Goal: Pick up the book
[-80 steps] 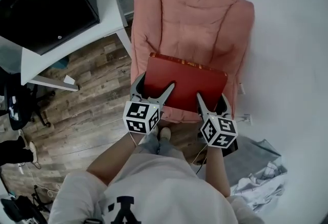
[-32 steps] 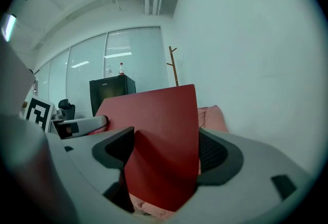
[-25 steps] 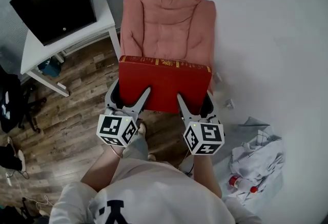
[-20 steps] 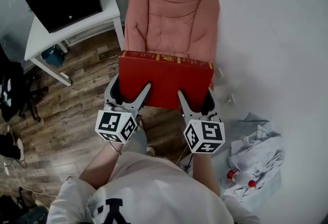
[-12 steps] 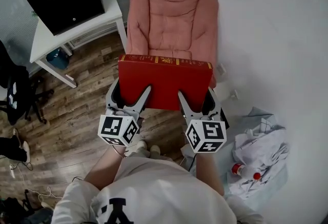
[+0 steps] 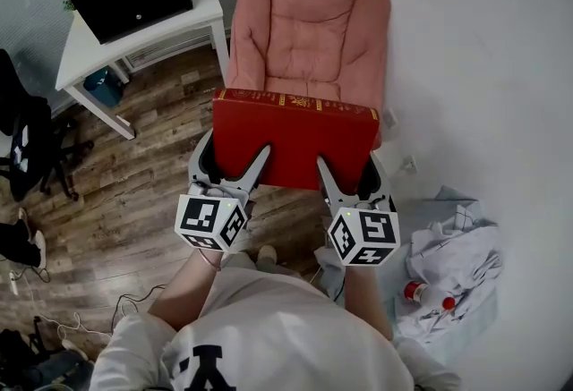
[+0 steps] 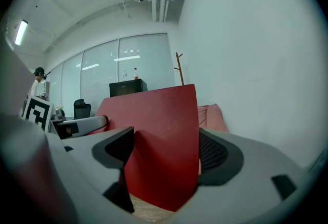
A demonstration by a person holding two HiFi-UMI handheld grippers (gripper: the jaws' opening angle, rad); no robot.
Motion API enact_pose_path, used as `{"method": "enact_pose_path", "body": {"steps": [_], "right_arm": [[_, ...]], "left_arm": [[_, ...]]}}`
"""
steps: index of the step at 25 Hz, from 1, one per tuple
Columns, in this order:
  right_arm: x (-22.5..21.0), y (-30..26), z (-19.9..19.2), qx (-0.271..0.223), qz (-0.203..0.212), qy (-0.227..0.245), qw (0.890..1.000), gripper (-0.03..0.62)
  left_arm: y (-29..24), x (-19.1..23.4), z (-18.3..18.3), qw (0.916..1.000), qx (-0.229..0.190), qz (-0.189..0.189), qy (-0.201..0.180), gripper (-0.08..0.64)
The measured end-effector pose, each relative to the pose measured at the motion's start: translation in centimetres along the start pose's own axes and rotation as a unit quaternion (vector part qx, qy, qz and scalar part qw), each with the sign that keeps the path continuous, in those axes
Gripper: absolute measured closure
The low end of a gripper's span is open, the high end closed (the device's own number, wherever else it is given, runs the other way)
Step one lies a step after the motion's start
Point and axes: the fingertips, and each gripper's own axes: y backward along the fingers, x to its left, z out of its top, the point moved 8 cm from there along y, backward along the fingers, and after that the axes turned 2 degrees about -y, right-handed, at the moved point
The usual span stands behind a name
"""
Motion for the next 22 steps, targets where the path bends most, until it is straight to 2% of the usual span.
{"method": "enact_pose_path", "body": {"steps": [12, 22], "right_arm": [[3.7, 3.9, -0.6, -0.010, 0.000, 0.000, 1.000, 0.212], [10.4, 13.4, -3.9, -0.003, -0.006, -0.001, 1.000, 0.212]], "left_arm": [[5.3, 0.0, 0.9, 0.9999, -0.012, -0.003, -0.012, 0.150], [17.1, -1.5, 0.2, 1.0000, -0.005, -0.006, -0.005, 0.150]]}}
